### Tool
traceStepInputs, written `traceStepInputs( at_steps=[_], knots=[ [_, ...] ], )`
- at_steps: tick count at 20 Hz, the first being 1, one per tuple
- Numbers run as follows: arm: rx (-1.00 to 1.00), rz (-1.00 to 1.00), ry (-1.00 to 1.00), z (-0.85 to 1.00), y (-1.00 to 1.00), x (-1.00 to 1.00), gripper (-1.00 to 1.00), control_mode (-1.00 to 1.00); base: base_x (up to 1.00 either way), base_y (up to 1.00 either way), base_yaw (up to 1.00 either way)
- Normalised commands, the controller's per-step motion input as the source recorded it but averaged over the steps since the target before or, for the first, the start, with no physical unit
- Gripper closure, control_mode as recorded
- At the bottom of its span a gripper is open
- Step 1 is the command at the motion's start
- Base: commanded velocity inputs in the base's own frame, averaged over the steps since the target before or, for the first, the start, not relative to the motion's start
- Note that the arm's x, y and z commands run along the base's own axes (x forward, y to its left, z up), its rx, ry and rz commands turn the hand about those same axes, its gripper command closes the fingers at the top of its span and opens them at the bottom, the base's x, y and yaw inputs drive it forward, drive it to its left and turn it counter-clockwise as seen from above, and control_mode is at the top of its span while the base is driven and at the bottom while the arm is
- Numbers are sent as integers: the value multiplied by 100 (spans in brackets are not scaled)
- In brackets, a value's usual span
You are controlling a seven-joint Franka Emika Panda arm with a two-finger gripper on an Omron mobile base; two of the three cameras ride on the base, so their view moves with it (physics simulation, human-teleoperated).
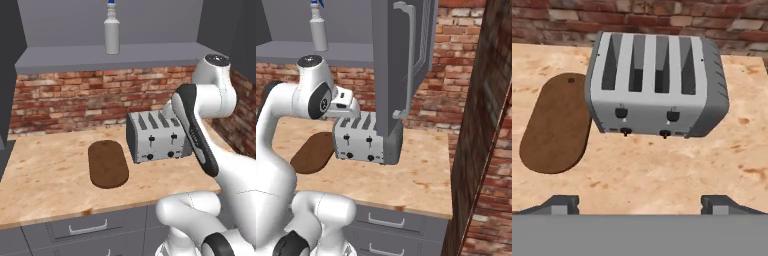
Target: Grab the spray bottle from the cabinet, then place it next to the cutting board for sanitizing. Then grab the dish brush from the countertop next to the sink and place it next to the cutting board.
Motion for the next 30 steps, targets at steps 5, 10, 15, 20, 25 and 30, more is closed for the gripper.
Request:
traceStepInputs(
  at_steps=[5, 10, 15, 20, 25, 30],
  knots=[
    [6, 0, -32, 61, 1, -67, -100, -100, 0, 0, 0],
    [3, 0, -31, 89, 8, -56, -100, -100, 0, 0, 0],
    [-1, 0, -29, 90, 11, -55, -100, -100, 0, 0, 0],
    [4, 0, -33, 59, 23, -36, -100, -100, 0, 0, 0],
    [1, 0, -26, 54, 31, -30, -100, -100, 0, 0, 0],
    [0, 0, -16, 54, 29, -4, -100, -100, 0, 0, 0]
  ],
)
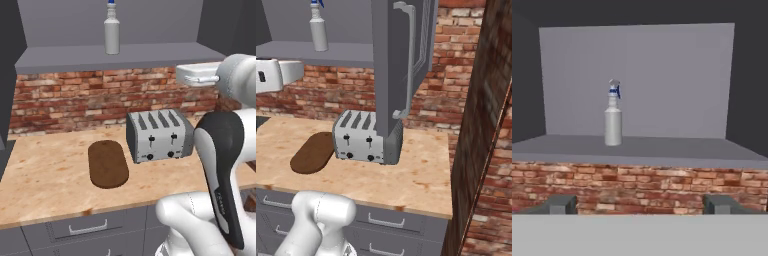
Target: Grab the spray bottle from the cabinet, then place it next to the cutting board for sanitizing. Then grab the dish brush from the countertop next to the sink and place it next to the cutting board.
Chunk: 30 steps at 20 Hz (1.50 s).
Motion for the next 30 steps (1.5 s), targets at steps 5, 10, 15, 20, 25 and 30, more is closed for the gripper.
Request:
traceStepInputs(
  at_steps=[5, 10, 15, 20, 25, 30],
  knots=[
    [0, 0, -18, 49, 16, 0, -100, -100, 0, 0, 0],
    [0, 3, -5, 14, 18, 22, -100, -100, 0, 0, 0],
    [0, 5, 0, 10, 2, 40, -100, -100, 0, 0, 0],
    [0, 4, 0, 2, 6, 59, -100, -100, 0, 0, 0],
    [0, 1, 0, 4, 14, 52, -100, -100, 0, 0, 0],
    [0, 0, 0, 2, 27, 42, -100, -100, 0, 0, 0]
  ],
)
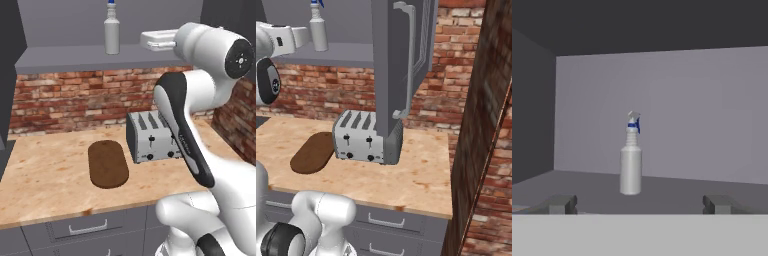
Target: Grab the spray bottle from the cabinet, then place it next to the cutting board for sanitizing. Then grab the dish brush from the countertop next to the sink and place it next to the cutting board.
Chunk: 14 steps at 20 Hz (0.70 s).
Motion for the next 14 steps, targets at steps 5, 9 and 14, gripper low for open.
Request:
traceStepInputs(
  at_steps=[5, 9, 14],
  knots=[
    [0, 0, 0, 0, 30, 54, -100, -100, 0, 0, 0],
    [0, 0, 3, 0, 20, 51, -100, -100, 0, 0, 0],
    [0, 0, 3, 0, 1, 34, -100, -100, 0, 0, 0]
  ],
)
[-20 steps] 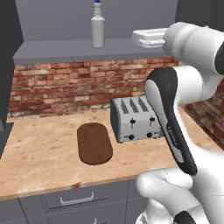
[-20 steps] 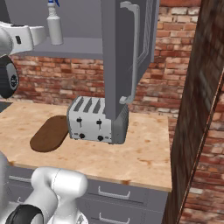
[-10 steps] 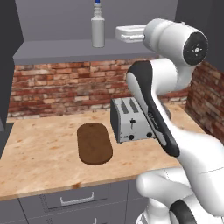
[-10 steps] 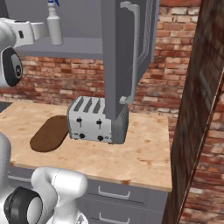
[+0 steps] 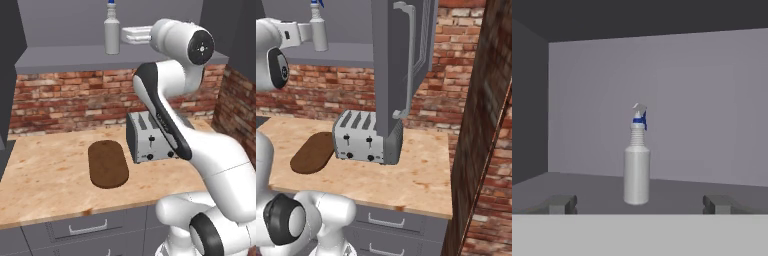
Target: Grab the spray bottle from the cabinet, then place it next to the cutting board for sanitizing. Then grab the dish brush from the countertop next to the sink and place it next to the cutting board.
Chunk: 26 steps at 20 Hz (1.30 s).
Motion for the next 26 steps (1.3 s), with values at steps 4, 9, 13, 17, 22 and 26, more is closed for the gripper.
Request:
traceStepInputs(
  at_steps=[4, 9, 13, 17, 22, 26],
  knots=[
    [0, 0, 0, 28, 2, 4, -100, -100, 0, 0, 0],
    [-1, 0, 3, 33, 14, 16, -100, -100, 0, 0, 0],
    [0, 0, 15, 8, 0, 18, -100, -100, 0, 0, 0],
    [-1, 0, 20, 2, 2, 14, -100, -100, 0, 0, 0],
    [-2, 0, 5, 16, 5, 10, -100, -100, 0, 0, 0],
    [-1, 0, -6, 32, 0, 0, -100, -100, 0, 0, 0]
  ],
)
